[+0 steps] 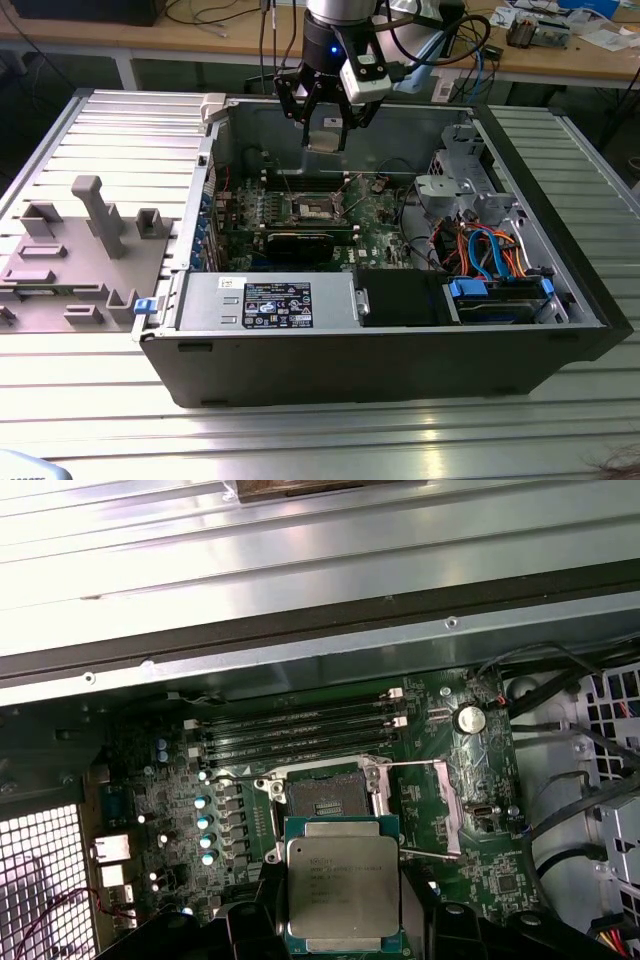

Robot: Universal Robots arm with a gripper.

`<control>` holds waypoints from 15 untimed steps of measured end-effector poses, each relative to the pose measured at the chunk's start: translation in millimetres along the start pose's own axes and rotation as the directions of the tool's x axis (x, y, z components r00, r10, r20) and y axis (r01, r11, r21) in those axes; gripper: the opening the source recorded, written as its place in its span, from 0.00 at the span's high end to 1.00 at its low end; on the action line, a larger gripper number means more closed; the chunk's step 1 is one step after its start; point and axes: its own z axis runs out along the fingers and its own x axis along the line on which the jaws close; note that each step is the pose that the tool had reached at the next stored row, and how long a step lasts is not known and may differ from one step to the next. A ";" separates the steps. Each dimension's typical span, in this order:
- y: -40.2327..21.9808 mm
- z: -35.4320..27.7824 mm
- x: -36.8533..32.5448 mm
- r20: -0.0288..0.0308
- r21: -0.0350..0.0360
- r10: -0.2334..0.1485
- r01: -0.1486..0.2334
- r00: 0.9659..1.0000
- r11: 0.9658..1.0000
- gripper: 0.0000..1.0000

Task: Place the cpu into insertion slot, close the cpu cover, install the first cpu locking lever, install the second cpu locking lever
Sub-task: 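Place the cpu into insertion slot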

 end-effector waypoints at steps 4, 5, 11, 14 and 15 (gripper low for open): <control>0.0 0.1 0.0 0.000 0.000 0.001 -0.001 1.000 1.000 0.45; 0.0 0.1 0.0 0.000 0.000 0.002 -0.002 1.000 1.000 0.45; 0.0 0.2 0.0 0.000 0.000 0.004 -0.004 1.000 1.000 0.45; 0.0 0.2 0.0 0.000 0.000 0.006 -0.006 1.000 1.000 0.45; 0.0 0.3 0.0 0.000 0.000 0.006 -0.006 1.000 1.000 0.45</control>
